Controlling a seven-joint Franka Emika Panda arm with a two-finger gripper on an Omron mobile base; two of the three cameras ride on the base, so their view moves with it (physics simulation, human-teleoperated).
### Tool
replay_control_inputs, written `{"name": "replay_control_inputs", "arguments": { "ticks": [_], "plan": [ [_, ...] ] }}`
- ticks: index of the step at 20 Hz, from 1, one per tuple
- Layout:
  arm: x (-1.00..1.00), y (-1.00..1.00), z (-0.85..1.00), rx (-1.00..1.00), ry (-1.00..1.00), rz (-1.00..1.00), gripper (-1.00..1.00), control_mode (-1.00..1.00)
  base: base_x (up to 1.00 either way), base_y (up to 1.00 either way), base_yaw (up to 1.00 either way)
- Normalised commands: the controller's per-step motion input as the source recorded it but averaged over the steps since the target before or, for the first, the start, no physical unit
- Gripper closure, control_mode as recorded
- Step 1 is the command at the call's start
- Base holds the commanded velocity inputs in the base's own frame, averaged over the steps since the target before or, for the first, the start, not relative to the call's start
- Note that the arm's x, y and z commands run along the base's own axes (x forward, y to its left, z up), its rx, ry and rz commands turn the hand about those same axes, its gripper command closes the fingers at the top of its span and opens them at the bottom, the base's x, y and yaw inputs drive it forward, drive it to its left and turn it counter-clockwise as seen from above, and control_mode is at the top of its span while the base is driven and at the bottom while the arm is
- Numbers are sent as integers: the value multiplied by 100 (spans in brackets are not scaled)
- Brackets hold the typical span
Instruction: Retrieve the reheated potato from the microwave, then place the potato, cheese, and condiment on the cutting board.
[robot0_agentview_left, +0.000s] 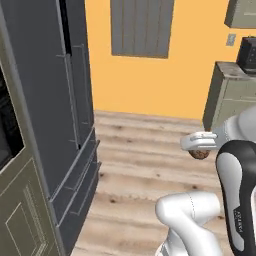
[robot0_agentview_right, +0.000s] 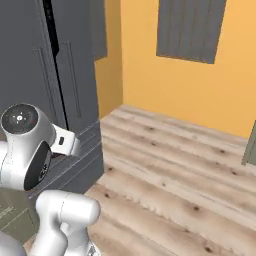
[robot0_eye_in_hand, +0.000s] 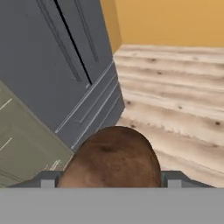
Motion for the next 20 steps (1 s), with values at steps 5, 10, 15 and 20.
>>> {"name": "replay_control_inputs", "arguments": {
  "ticks": [5,10,15,20],
  "plan": [
    [0,0,0,0,0,0,100,100,0,1,-100],
    [0,0,0,0,0,0,100,100,0,1,-100],
    [0,0,0,0,0,0,100,100,0,2,-100],
    [0,0,0,0,0,0,100,100,0,1,-100]
  ]
}}
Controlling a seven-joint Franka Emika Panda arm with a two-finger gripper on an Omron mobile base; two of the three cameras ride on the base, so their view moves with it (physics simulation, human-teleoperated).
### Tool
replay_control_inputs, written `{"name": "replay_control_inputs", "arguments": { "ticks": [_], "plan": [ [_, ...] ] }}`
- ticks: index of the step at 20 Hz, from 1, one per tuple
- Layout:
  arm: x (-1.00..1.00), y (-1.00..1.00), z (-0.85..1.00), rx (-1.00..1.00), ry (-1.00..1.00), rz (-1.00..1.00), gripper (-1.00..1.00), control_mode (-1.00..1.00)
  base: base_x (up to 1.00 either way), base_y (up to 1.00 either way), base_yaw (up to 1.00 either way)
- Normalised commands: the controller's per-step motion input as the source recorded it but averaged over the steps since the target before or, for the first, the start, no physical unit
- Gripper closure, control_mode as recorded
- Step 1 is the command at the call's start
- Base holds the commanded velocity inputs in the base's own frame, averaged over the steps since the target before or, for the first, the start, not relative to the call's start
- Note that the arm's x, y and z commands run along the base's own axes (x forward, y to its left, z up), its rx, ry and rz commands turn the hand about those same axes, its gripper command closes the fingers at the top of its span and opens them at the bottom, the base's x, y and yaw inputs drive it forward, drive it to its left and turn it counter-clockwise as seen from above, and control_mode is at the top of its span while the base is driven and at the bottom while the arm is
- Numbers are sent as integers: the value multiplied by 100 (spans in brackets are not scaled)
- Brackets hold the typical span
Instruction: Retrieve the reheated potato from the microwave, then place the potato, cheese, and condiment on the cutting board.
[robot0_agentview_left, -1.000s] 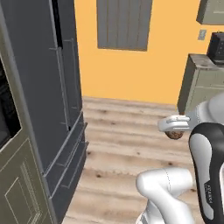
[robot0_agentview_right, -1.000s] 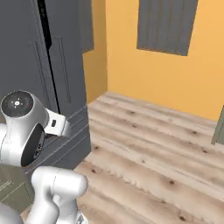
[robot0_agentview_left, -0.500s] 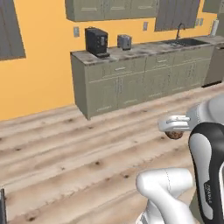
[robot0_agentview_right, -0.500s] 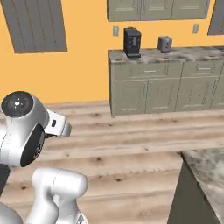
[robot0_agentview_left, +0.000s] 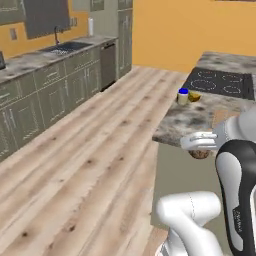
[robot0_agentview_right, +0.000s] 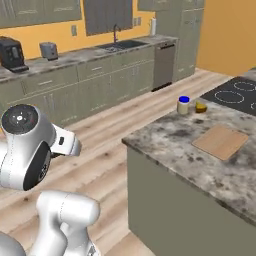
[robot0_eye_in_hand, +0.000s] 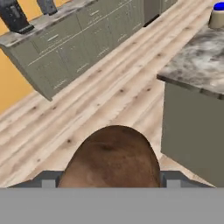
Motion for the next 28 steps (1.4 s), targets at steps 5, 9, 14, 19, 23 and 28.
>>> {"name": "replay_control_inputs", "arguments": {
  "ticks": [5,9,14,19,23,28],
  "plan": [
    [0,0,0,0,0,0,100,100,0,1,-100],
    [0,0,0,0,0,0,100,100,5,1,-81],
    [0,0,0,0,0,0,100,100,12,1,-16],
    [0,0,0,0,0,0,100,100,48,6,-3],
    [0,0,0,0,0,0,100,100,68,0,0],
    [0,0,0,0,0,0,100,100,50,-8,1]
  ]
}}
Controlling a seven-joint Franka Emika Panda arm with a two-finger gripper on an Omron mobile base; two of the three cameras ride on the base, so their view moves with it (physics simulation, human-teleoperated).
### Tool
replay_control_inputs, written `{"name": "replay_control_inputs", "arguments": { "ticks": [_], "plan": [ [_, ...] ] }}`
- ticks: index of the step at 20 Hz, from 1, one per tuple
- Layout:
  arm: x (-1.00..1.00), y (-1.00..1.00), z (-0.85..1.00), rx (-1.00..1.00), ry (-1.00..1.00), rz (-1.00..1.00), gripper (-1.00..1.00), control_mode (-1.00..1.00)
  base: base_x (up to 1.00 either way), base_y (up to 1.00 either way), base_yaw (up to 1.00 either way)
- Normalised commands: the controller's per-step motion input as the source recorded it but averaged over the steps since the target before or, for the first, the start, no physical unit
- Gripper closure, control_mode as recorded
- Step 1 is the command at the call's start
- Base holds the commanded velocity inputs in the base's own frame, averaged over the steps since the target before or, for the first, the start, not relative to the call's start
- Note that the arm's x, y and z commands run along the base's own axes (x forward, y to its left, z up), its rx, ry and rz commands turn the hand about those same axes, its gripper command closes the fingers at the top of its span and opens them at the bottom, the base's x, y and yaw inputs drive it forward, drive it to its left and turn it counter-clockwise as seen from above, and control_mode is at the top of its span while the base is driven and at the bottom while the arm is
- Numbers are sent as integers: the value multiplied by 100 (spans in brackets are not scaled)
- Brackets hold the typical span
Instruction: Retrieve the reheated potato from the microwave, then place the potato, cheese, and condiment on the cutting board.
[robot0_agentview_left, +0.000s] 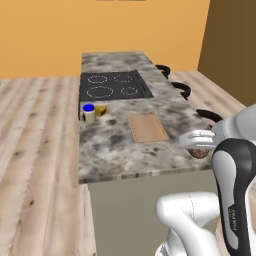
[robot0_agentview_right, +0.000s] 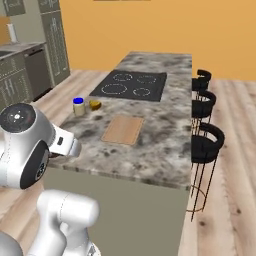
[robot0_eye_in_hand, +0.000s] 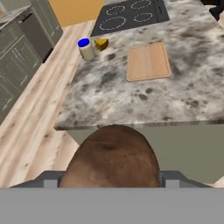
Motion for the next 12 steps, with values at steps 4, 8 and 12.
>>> {"name": "replay_control_inputs", "arguments": {
  "ticks": [4,8,12],
  "plan": [
    [0,0,0,0,0,0,100,100,38,-10,1],
    [0,0,0,0,0,0,100,100,4,-1,0],
    [0,0,0,0,0,0,100,100,10,2,-4]
  ]
}}
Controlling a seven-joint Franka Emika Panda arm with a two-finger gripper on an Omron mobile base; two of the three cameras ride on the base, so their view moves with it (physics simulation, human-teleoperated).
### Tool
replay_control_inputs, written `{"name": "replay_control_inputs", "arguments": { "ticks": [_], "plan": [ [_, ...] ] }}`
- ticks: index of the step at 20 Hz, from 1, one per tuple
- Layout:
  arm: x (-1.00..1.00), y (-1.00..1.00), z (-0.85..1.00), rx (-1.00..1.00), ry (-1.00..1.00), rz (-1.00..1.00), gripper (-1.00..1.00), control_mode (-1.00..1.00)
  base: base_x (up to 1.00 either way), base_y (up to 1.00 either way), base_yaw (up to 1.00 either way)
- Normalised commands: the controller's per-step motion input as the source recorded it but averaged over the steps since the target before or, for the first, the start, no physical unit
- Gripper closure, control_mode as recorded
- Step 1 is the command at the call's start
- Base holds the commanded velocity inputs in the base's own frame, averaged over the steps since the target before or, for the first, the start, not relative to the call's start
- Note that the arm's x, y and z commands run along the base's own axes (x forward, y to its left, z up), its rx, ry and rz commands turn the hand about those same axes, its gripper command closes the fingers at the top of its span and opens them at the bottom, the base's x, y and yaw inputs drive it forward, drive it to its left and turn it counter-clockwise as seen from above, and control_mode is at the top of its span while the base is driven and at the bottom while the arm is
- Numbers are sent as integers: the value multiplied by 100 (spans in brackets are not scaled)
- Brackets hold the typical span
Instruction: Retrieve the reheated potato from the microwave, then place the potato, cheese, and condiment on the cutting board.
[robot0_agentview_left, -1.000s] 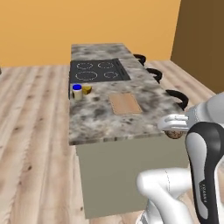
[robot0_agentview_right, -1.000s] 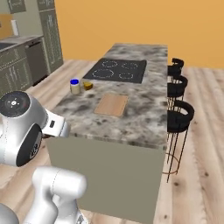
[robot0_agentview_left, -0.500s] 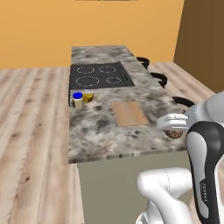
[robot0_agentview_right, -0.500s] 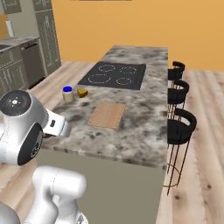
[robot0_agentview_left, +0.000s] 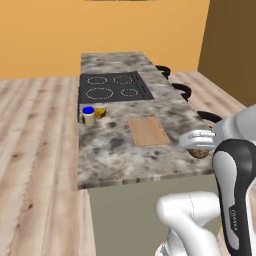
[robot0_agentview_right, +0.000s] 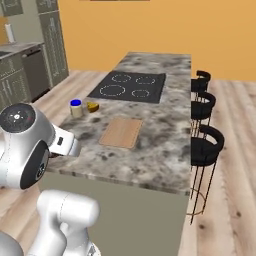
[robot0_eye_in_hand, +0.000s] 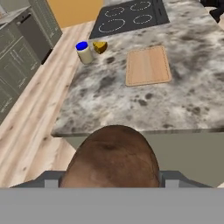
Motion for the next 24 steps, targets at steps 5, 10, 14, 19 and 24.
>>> {"name": "replay_control_inputs", "arguments": {
  "ticks": [5,10,14,19,24],
  "plan": [
    [0,0,0,0,0,0,100,100,6,42,-33],
    [0,0,0,0,0,0,100,100,-10,63,-33],
    [0,0,0,0,0,0,100,100,-30,68,-22],
    [0,0,0,0,0,0,100,100,-38,68,-21],
    [0,0,0,0,0,0,100,100,-30,66,-27]
  ]
}}
